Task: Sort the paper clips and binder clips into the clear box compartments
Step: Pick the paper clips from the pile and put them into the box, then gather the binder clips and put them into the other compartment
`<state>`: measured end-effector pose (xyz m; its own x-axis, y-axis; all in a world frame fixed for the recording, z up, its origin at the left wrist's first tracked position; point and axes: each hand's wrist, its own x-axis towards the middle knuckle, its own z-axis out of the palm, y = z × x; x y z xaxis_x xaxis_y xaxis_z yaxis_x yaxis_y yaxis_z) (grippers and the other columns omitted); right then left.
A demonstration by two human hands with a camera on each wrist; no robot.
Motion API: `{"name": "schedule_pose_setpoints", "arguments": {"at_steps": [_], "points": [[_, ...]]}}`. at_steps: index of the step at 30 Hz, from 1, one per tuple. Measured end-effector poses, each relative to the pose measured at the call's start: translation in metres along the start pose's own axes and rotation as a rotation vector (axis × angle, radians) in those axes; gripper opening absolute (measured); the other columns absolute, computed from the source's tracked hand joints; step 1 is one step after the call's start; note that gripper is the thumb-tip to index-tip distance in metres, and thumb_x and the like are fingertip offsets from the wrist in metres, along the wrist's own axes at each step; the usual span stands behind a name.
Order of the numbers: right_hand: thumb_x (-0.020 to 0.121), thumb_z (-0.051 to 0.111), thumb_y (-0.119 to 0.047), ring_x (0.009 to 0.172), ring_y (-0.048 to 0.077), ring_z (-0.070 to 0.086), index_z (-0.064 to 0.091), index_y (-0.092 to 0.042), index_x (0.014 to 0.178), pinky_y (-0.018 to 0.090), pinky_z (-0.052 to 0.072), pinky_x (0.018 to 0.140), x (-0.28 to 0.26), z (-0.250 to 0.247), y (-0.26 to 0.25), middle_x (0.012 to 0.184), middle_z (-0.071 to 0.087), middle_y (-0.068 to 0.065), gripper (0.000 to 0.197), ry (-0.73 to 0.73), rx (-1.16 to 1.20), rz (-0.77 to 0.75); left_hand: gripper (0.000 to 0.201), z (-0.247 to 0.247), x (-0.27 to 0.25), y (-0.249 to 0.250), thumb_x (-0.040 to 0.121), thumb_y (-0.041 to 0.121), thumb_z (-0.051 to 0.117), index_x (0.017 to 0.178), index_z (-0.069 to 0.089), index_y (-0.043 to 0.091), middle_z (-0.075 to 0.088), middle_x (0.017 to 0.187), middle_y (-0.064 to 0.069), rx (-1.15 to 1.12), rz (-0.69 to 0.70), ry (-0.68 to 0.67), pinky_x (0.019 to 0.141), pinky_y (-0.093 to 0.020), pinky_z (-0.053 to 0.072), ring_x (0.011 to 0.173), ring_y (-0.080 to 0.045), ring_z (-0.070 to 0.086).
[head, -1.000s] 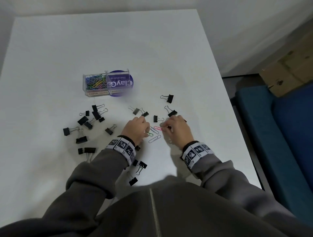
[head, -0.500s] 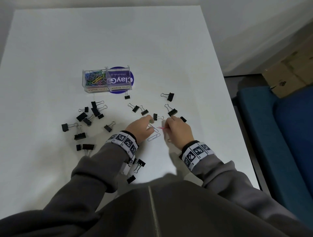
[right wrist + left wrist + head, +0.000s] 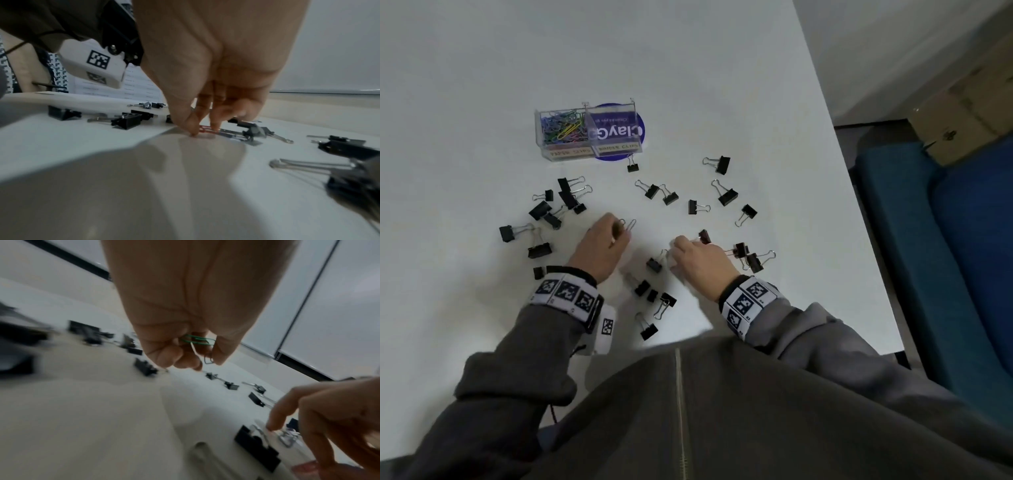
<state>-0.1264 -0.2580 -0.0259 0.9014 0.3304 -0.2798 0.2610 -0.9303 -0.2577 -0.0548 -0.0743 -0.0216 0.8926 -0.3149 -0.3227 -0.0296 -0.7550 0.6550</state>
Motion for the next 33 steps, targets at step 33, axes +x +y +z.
{"name": "schedule_pose_setpoints", "arguments": {"at_steps": [33], "points": [[0.09,0.055,-0.03,0.084,0.034,0.061,0.06,-0.006,0.088,0.032,0.043,0.071,0.006,-0.002,0.008,0.095,0.063,0.018,0.025,0.215,0.413,0.71,0.019,-0.033,-0.07,-0.084,0.096,0.008,0.038,0.1,0.055,0.016,0.063,0.086,0.001,-0.244,-0.104,-0.05,0.087,-0.035,0.049,0.088,-0.022,0.061]]}}
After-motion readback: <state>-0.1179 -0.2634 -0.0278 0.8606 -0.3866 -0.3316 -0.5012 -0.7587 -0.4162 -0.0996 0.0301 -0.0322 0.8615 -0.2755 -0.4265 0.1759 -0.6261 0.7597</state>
